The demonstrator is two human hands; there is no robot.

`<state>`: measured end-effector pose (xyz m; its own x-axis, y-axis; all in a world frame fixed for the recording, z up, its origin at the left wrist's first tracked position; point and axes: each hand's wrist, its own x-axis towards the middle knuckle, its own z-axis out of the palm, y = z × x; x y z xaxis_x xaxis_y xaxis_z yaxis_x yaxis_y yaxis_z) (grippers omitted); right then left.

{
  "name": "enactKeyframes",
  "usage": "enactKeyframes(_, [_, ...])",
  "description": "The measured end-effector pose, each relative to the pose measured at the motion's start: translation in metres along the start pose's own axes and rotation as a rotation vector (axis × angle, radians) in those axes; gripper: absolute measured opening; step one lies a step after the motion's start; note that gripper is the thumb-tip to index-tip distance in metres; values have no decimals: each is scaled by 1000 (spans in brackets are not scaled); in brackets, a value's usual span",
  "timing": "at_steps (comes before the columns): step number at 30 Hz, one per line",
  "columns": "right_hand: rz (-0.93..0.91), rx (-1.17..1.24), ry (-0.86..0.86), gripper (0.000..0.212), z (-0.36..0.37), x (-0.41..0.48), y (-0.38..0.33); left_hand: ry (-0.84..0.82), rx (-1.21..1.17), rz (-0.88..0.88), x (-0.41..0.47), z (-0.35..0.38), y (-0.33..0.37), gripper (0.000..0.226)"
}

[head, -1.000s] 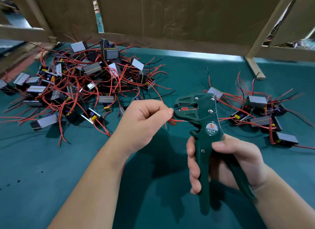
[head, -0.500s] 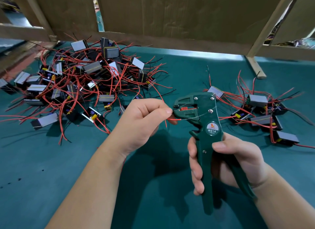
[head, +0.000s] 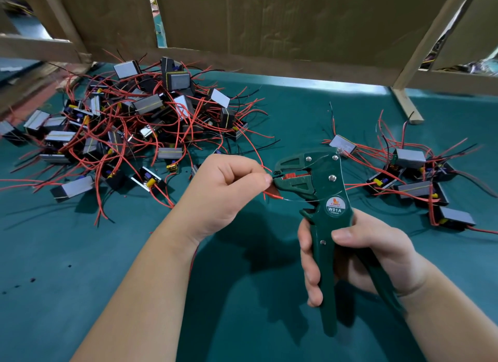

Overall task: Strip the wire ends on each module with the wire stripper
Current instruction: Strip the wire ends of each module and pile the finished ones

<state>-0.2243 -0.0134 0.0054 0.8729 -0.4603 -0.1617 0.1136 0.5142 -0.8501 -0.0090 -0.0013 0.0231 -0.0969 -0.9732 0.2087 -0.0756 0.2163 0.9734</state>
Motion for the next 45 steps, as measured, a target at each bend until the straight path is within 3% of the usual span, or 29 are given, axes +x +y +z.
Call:
enactKeyframes(19, [27,42,1,32,5,6,6,10,14,0,2,-3,-5,26])
enactKeyframes(31, [13,72,-85,30,5,6,8,-14,-128,-16,1,-2,-5,23])
enactKeyframes(39, [0,95,82,32,14,12,9,44,-46,-50,3,-2,-7,23])
enactKeyframes(45, [-4,105,472,34,24,21,8,85,106,-170,11,-1,-16,30])
